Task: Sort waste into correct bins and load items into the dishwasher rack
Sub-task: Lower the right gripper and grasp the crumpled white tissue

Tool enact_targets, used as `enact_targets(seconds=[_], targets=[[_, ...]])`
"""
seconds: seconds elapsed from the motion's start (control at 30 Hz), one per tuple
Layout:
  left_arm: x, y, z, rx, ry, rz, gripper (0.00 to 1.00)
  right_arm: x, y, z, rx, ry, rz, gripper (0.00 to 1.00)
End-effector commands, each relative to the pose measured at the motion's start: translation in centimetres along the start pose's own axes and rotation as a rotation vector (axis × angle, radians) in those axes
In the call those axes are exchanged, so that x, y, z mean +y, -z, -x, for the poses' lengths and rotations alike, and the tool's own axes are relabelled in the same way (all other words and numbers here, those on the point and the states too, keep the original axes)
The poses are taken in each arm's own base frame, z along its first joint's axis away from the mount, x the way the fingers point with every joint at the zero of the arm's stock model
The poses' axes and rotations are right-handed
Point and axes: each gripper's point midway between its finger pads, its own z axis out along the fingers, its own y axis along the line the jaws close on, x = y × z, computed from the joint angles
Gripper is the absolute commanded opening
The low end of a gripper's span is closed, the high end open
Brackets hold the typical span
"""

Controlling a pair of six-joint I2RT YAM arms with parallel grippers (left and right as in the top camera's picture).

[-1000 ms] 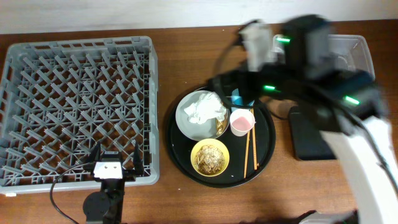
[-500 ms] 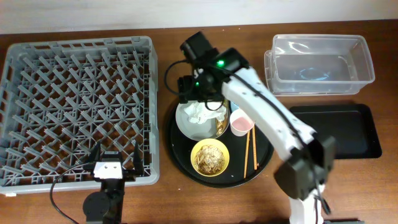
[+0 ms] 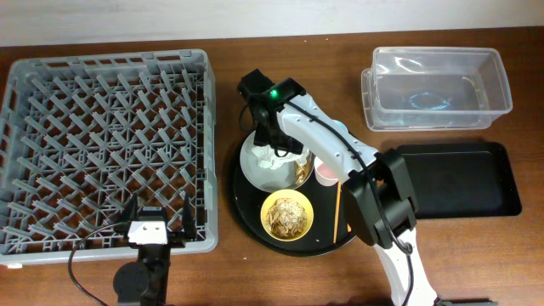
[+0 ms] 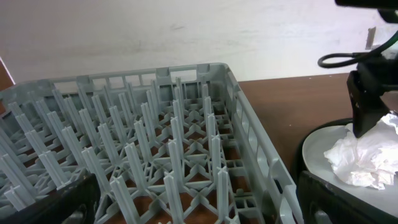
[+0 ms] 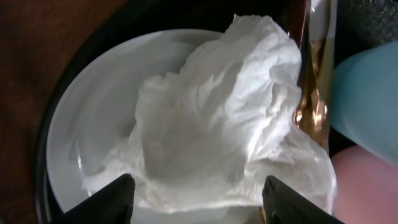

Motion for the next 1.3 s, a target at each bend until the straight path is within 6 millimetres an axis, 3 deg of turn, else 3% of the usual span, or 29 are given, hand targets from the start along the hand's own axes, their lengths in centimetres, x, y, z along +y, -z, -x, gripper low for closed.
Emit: enact_targets(seconds=[0.0, 0.03, 0.27, 0.37, 0.67, 0.8, 0.9, 1.03, 1.27], targets=[[0.0, 0.0, -0.2, 0.003, -0.016, 0.002, 0.99, 0.2, -0.7, 0.6, -0.036, -0.015, -0.022, 0.53], [0.0, 0.0, -0.2, 0.003, -0.016, 0.002, 0.99, 0.5, -0.6, 0.8, -0.044, -0.017, -0.010, 0.39], [0.0, 0.0, -0.2, 0.003, -0.016, 0.002, 0.99, 0.6, -0.4, 0.8, -0.041, -0.014, -0.002, 0.04], [0.0, 0.0, -0.2, 0.003, -0.016, 0.002, 0.99, 0.7, 0.5, 0.6, -0.028, -0.014, 0.012, 0.04], [0.0, 0.0, -0.2, 0.003, -0.016, 0.002, 0.99, 1.8, 10.8, 2.4, -0.028, 0.106, 0.215, 0.04], [0.0, 0.0, -0.2, 0.003, -0.016, 0.002, 1.00, 0.5, 12.4, 3.0, -0.020, 0.082, 0.215, 0.04], [0.0, 0.0, -0.2, 0.003, -0.016, 0.002, 0.99, 0.2, 12.2, 2.5, 0.014, 0.077, 0.213, 0.04], [0.0, 0.0, -0.2, 0.003, -0.016, 0.002, 0.99, 0.5, 10.6, 1.2, 0.042, 0.103, 0.176, 0.07], [0.0, 0.0, -0.2, 0.003, -0.016, 0.002, 0.99, 1.6, 2.8, -1.7, 0.076, 0.145, 0.108, 0.04]])
